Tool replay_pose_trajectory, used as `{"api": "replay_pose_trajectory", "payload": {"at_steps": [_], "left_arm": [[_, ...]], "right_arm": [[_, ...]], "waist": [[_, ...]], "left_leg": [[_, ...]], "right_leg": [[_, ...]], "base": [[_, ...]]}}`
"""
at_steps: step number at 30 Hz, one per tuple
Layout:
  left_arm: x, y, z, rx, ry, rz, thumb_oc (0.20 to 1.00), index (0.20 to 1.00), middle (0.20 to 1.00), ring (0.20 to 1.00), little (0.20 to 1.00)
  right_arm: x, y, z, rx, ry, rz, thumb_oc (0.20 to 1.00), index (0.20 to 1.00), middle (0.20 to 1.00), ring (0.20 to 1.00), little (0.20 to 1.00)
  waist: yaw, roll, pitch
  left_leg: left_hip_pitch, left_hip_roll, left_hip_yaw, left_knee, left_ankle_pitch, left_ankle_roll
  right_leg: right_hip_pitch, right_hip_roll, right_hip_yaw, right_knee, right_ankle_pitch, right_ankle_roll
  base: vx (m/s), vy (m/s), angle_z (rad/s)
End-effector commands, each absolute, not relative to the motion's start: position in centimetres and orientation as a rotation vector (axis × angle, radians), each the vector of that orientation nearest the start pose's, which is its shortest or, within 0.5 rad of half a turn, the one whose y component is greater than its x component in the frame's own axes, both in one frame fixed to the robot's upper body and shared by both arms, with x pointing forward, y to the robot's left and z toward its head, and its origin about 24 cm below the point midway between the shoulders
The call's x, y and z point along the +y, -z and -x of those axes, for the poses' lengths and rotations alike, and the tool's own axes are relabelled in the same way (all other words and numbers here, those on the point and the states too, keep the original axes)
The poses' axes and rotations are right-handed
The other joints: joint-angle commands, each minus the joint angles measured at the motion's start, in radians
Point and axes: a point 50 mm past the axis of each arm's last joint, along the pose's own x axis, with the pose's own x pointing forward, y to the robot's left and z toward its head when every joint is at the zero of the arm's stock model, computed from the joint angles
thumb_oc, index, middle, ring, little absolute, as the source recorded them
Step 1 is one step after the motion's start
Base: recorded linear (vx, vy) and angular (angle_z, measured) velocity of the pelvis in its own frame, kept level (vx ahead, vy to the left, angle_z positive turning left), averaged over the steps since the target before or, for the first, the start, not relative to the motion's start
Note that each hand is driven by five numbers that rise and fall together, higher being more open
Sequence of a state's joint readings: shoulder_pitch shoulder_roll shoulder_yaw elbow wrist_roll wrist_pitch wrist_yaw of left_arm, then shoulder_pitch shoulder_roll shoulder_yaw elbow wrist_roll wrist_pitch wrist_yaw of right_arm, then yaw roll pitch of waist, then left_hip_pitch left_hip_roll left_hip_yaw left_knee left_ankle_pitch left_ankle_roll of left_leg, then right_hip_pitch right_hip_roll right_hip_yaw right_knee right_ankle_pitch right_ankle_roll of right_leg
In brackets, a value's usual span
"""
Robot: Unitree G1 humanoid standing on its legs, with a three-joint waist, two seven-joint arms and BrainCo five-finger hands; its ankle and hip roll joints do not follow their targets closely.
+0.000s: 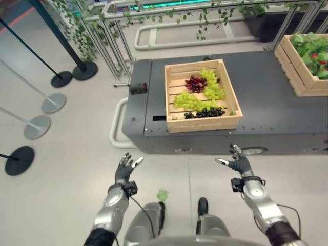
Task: Pick up the fruits from the basket on one side to the basket on the other side
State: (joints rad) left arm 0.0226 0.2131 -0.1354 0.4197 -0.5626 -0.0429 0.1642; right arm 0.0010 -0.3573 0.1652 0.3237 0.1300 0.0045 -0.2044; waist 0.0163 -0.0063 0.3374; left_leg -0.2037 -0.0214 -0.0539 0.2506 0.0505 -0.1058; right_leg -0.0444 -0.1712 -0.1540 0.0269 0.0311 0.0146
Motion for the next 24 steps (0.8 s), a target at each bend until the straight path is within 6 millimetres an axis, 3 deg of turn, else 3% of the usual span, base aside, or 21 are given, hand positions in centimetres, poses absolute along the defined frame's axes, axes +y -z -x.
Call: {"api": "replay_pose_trajectory", "payload": {"at_steps": [1,2,4,8,16,18,21,24], "left_arm": [[19.5,3.5,-22.9,0.333,-0.202,0.267,1.0,1.0,1.0,1.0,1.0],[19.5,3.6,-23.1,0.337,-0.208,0.233,1.0,1.0,1.0,1.0,1.0],[19.9,3.5,-23.2,0.334,-0.222,0.209,1.0,1.0,1.0,1.0,1.0],[19.8,3.0,-23.3,0.321,-0.223,0.181,1.0,1.0,1.0,1.0,1.0],[20.9,2.5,-23.2,0.316,-0.212,0.104,1.0,1.0,1.0,1.0,1.0],[21.2,2.3,-23.4,0.313,-0.214,0.085,1.0,1.0,1.0,1.0,1.0],[21.3,2.1,-23.6,0.31,-0.206,0.06,1.0,1.0,1.0,1.0,1.0],[21.4,1.7,-24.1,0.296,-0.208,0.042,1.0,1.0,1.0,1.0,1.0]], "right_arm": [[-22.3,0.4,-24.1,0.227,0.137,0.337,1.0,1.0,1.0,1.0,1.0],[-22.9,0.7,-23.9,0.239,0.17,0.353,1.0,1.0,1.0,1.0,1.0],[-22.8,0.7,-23.8,0.24,0.17,0.365,1.0,1.0,1.0,1.0,1.0],[-21.9,1.0,-23.9,0.257,0.152,0.344,1.0,1.0,1.0,1.0,1.0],[-20.5,0.4,-25.0,0.23,0.148,0.263,1.0,1.0,1.0,1.0,1.0],[-20.5,-0.2,-25.7,0.21,0.152,0.253,1.0,1.0,1.0,1.0,1.0],[-20.5,-0.7,-26.2,0.191,0.153,0.264,1.0,1.0,1.0,1.0,1.0],[-20.4,-1.9,-27.3,0.146,0.151,0.301,1.0,1.0,1.0,1.0,1.0]], "waist": [[0.039,0.0,-0.009],[0.031,0.01,-0.01],[0.035,0.021,-0.022],[0.049,0.03,-0.039],[0.087,-0.047,-0.058],[0.102,-0.065,-0.037],[0.107,-0.072,-0.02],[0.106,-0.065,0.04]], "left_leg": [[0.014,0.098,0.013,-0.269,0.054,0.022],[-0.004,0.139,0.054,-0.338,0.09,0.001],[0.03,0.157,0.06,-0.334,0.095,-0.007],[0.036,0.137,0.023,-0.338,0.123,-0.015],[0.079,0.064,0.042,-0.338,0.074,0.038],[0.087,0.042,0.038,-0.338,0.059,0.068],[0.097,0.027,0.029,-0.338,0.048,0.087],[0.115,0.034,0.011,-0.338,0.045,0.104]], "right_leg": [[0.034,0.089,0.051,-0.114,0.052,0.089],[0.047,0.085,0.026,-0.114,0.023,0.098],[0.073,0.087,0.022,-0.114,-0.004,0.11],[0.069,0.085,0.038,-0.114,0.003,0.111],[0.1,-0.004,0.067,-0.107,0.014,0.151],[0.045,-0.039,0.082,0.006,0.005,0.173],[-0.021,-0.046,0.096,0.13,0.021,0.185],[-0.159,-0.013,0.115,0.346,0.107,0.187]], "base": [[0.17,0.12,-0.05],[0.12,0.088,0.07],[0.13,0.125,0.24],[0.08,0.169,-0.02],[0.08,0.147,-0.02],[0.01,0.2,-0.07],[-0.02,0.141,-0.04],[-0.05,0.123,-0.08]]}}
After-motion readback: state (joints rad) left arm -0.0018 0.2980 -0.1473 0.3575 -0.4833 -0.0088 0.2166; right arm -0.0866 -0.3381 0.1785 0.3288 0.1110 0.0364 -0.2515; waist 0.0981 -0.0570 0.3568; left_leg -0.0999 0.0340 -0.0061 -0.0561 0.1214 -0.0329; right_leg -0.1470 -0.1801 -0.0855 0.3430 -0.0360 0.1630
